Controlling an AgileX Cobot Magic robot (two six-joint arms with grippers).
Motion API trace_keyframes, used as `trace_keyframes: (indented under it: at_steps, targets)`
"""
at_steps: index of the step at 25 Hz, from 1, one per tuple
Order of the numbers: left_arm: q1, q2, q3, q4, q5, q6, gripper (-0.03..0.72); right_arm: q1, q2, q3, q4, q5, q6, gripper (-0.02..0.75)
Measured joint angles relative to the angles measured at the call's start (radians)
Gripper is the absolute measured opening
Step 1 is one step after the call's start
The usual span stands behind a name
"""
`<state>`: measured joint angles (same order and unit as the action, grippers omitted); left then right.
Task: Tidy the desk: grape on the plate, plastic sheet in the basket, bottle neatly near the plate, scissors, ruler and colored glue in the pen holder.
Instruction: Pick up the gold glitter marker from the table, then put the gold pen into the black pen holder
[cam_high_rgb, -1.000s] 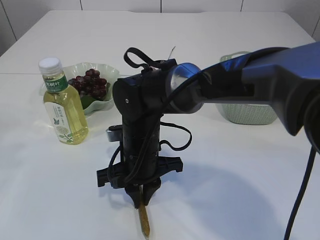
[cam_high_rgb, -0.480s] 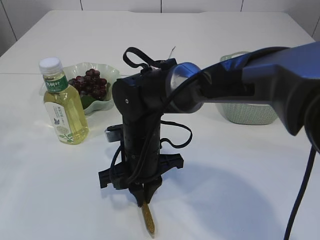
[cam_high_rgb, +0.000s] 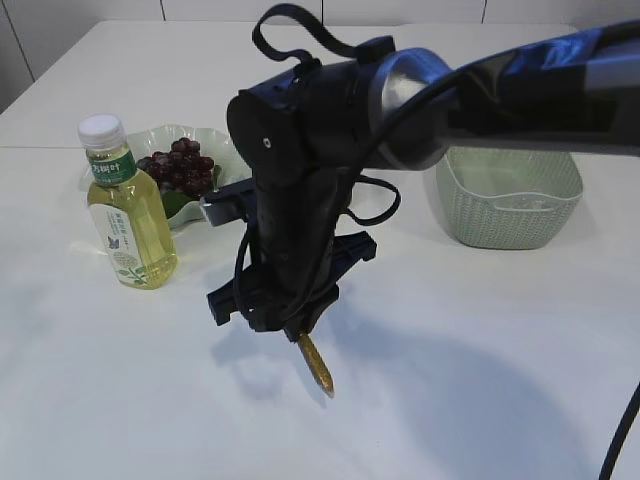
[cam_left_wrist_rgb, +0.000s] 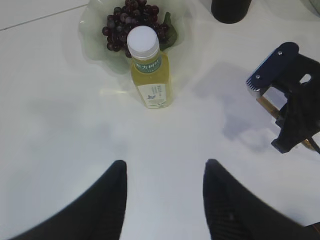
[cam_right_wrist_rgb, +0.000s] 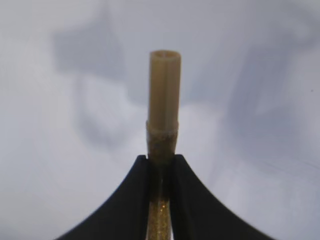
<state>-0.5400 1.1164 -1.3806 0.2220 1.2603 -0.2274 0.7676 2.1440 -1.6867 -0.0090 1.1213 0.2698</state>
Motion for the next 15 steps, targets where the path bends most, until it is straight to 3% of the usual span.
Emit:
trace_keyframes:
  at_steps: [8, 15]
  targets:
    - [0.000, 0.000, 0.000, 0.000, 0.000, 0.000, 0.363, 0.000, -0.084, 0.005, -0.029, -0.077, -0.133, 0.108]
    - [0.000, 0.000, 0.000, -0.005, 0.000, 0.000, 0.363, 0.000, -0.267, 0.216, -0.138, -0.385, -0.156, 0.108]
